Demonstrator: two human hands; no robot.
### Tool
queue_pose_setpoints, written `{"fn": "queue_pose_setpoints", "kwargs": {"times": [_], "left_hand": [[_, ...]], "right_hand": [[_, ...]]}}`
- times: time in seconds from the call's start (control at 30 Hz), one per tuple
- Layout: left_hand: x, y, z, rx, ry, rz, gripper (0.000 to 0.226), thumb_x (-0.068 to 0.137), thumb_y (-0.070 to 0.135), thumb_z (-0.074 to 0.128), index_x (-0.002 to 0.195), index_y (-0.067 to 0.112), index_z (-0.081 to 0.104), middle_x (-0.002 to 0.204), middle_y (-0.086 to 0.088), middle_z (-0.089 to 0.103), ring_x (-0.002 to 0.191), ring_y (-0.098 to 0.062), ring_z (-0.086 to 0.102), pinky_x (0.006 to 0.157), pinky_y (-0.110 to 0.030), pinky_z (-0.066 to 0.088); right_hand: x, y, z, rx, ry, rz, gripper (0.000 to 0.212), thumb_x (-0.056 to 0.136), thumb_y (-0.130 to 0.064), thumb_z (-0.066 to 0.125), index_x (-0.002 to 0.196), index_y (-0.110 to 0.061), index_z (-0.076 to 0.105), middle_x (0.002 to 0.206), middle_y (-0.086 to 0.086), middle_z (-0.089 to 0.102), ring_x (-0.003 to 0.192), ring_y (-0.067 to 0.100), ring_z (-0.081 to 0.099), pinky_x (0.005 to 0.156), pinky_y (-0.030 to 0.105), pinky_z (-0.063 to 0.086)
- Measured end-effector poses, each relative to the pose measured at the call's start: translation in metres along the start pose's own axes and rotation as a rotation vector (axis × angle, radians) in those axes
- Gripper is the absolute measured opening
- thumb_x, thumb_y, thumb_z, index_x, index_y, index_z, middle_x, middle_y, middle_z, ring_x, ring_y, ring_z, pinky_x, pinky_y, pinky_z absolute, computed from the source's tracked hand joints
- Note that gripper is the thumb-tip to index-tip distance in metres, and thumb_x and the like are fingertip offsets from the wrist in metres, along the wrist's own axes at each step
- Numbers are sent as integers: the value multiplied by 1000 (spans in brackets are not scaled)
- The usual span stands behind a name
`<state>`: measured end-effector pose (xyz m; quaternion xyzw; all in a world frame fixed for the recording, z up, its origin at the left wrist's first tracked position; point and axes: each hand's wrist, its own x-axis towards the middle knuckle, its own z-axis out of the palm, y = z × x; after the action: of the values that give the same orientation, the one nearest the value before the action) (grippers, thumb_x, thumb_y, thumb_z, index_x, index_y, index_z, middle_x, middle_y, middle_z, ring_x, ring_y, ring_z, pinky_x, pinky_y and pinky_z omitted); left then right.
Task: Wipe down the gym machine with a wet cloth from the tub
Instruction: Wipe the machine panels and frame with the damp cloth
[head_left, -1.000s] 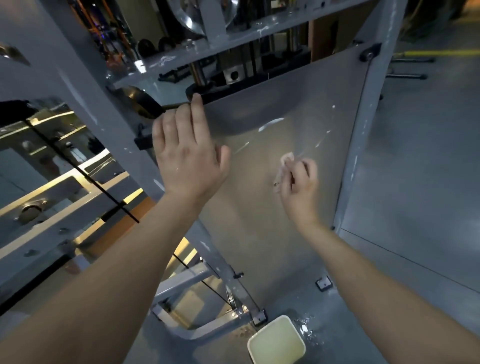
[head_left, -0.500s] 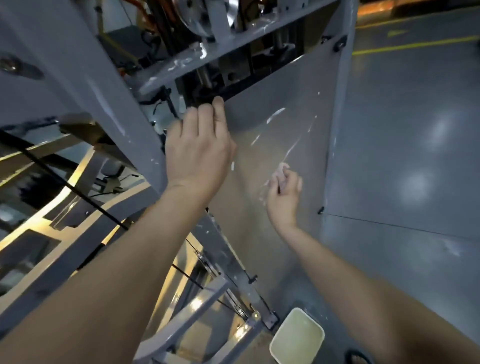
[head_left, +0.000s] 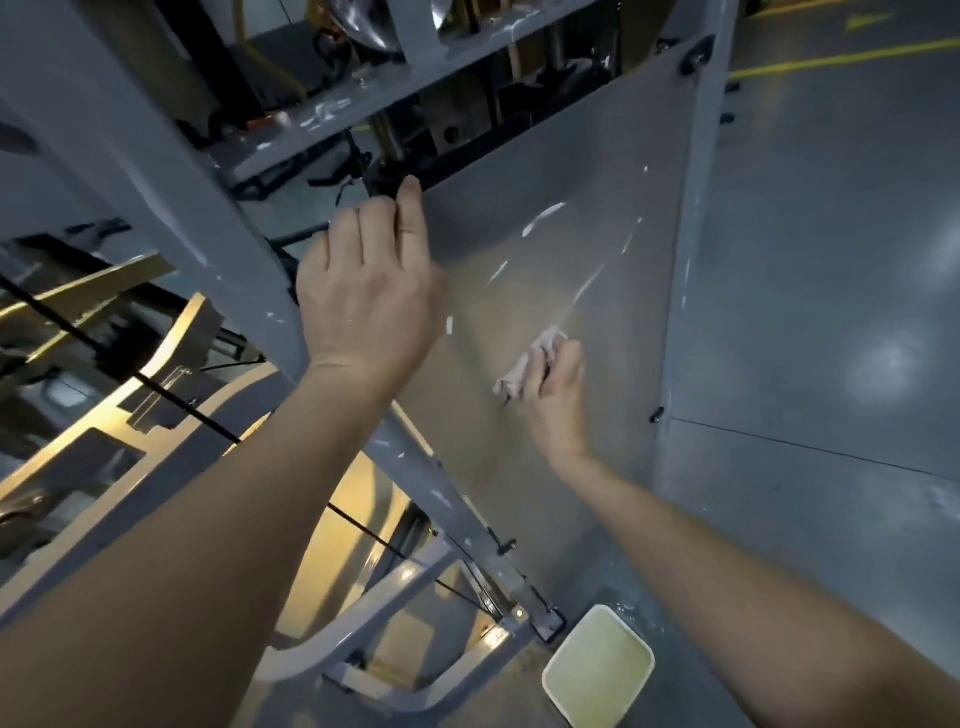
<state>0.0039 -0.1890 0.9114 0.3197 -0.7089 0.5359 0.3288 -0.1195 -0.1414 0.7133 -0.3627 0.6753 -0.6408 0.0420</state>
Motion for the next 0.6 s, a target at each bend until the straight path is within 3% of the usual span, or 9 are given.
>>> {"fn": "queue_pose_setpoints", "kwargs": {"times": [0.07,0.13,0.2,0.27,0.37,0.47,0.6], "left_hand": [[2,1,-1,17,-14,-10,43,93,18,52,133,7,63,97,-10,66,80,-30,61,68,-38,41],[4,1,-6,21,-67,-8,43,94,17,53,135,6,61,98,-12,66,81,-31,62,68,-40,44],[7,-2,-13,-41,-185,38,46,99,19,49,141,1,53,105,-17,64,90,-36,62,71,-43,47],[12,-9,-20,-136,-291,79,47,104,23,43,144,-2,45,113,-23,61,100,-41,59,79,-49,47],[23,-20,-24,-140,-354,114,41,106,31,34,128,1,51,109,-22,61,99,-40,57,82,-51,43],[25,-17,-20,-139,-394,95,38,105,32,33,113,1,53,98,-22,63,85,-40,59,66,-47,42],[25,-15,-12,-203,-424,40,41,106,34,35,107,-2,55,86,-25,64,69,-41,62,50,-36,31]], "right_hand": [[-6,15,-1,-65,-152,-178,16,106,-37,44,98,-25,37,92,5,49,76,23,47,70,40,44],[13,20,-6,-78,-170,-228,15,105,-42,39,95,-31,37,88,8,56,73,30,58,66,48,51],[34,6,-18,24,-98,-109,8,105,-21,45,97,-19,46,87,8,57,73,18,58,67,42,51],[47,-4,-29,100,66,-6,5,101,-6,50,104,-3,53,101,7,54,86,12,48,78,38,46],[32,-2,-23,59,63,69,20,103,-8,51,120,2,54,112,18,56,96,30,54,81,34,43],[10,12,-21,-15,-108,11,26,105,-16,49,127,-1,51,117,20,52,95,37,57,77,41,49],[48,8,-25,24,65,40,14,102,-8,53,111,3,55,110,21,52,87,40,57,74,44,47]]}}
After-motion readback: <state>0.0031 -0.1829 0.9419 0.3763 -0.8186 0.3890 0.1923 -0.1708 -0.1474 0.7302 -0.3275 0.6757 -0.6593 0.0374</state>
